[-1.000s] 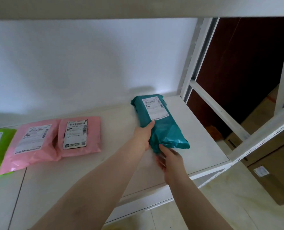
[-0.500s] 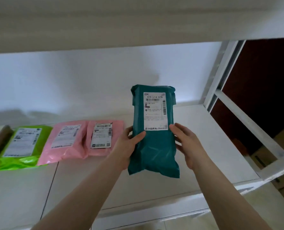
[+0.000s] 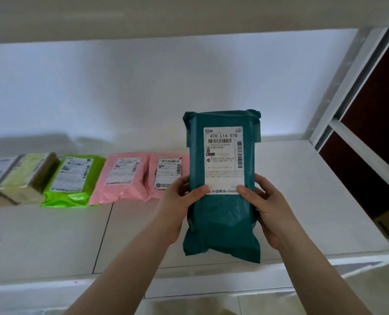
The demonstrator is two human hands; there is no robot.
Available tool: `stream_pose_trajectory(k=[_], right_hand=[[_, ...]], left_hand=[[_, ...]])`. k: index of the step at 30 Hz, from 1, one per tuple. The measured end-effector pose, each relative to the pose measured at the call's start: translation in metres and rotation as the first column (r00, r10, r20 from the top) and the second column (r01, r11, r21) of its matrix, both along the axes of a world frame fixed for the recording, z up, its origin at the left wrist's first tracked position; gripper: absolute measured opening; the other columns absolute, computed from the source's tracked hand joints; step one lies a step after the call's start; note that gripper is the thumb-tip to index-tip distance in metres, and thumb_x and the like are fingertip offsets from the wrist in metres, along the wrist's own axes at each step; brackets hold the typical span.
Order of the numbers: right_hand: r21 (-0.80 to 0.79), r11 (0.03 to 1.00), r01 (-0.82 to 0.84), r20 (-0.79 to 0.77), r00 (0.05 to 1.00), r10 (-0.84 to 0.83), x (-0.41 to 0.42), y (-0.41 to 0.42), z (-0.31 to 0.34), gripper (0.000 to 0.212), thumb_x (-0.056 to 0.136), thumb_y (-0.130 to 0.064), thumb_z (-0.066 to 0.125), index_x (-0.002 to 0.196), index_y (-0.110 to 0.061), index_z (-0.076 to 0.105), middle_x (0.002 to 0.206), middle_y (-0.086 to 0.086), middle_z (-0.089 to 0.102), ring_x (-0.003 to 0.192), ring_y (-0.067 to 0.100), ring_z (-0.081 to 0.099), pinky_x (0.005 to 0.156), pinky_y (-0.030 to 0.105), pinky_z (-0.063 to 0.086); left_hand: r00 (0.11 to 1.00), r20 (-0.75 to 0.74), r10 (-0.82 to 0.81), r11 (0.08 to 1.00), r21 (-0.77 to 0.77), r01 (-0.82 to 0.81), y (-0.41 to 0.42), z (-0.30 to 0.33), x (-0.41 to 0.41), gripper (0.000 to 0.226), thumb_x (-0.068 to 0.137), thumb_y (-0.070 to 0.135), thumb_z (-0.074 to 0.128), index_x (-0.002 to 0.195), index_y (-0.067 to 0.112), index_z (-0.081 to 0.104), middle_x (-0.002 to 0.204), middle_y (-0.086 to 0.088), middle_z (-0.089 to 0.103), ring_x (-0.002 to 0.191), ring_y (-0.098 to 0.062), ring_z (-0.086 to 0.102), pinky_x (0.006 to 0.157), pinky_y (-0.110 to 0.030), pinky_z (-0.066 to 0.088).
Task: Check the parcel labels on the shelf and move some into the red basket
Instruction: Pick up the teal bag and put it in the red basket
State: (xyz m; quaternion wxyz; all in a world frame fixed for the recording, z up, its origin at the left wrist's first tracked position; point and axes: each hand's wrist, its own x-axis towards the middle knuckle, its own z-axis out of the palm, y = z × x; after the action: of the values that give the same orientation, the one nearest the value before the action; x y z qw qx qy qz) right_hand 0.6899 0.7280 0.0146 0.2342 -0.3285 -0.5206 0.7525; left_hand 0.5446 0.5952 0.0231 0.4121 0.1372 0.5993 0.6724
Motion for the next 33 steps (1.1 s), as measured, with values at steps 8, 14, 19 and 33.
stream_pose_trajectory(k=[8,14,19,33], right_hand=[[-0.014,1.0,-0.002,0.014,1.0,0.002,-0.007,-0.014,-0.003,0.071,0.064,-0.028,0.08,0.131,-0.025,0.059,0.107,-0.005,0.078,0.096,0.013,0.075,0.078,0.028,0.059],[-0.006,1.0,0.002,0.031,1.0,-0.001,-0.008,-0.016,0.0,0.073,0.062,-0.032,0.081,0.132,-0.028,0.058,0.109,-0.005,0.077,0.099,0.015,0.074,0.085,0.034,0.059],[-0.003,1.0,0.02,0.035,0.999,-0.02,-0.01,-0.015,0.004,0.077,0.062,-0.032,0.082,0.134,-0.026,0.057,0.113,-0.003,0.076,0.103,0.017,0.072,0.086,0.034,0.059],[-0.001,0.997,0.074,0.019,0.997,-0.074,0.002,-0.036,0.011,0.058,0.079,-0.024,0.079,0.134,-0.022,0.057,0.112,0.001,0.076,0.095,0.015,0.075,0.072,0.025,0.06]], left_hand=[[1.0,-0.01,0.021,0.999,-0.034,-0.021,-0.013,-0.005,-0.006,0.052,0.076,0.016,0.076,0.125,0.013,0.057,0.118,-0.004,0.069,0.11,-0.022,0.065,0.098,-0.041,0.052],[1.0,0.007,0.022,1.0,-0.02,-0.022,-0.012,-0.003,-0.008,0.047,0.078,0.016,0.076,0.122,0.016,0.059,0.116,-0.002,0.07,0.107,-0.019,0.066,0.088,-0.032,0.055],[1.0,0.004,0.026,1.0,-0.012,-0.026,-0.01,0.003,-0.008,0.045,0.08,0.015,0.075,0.122,0.015,0.059,0.114,-0.002,0.071,0.103,-0.017,0.068,0.084,-0.028,0.056],[1.0,0.023,0.004,1.0,-0.021,-0.004,-0.021,0.005,0.0,0.047,0.081,0.017,0.076,0.125,0.012,0.059,0.117,-0.004,0.07,0.105,-0.019,0.067,0.084,-0.03,0.055]])
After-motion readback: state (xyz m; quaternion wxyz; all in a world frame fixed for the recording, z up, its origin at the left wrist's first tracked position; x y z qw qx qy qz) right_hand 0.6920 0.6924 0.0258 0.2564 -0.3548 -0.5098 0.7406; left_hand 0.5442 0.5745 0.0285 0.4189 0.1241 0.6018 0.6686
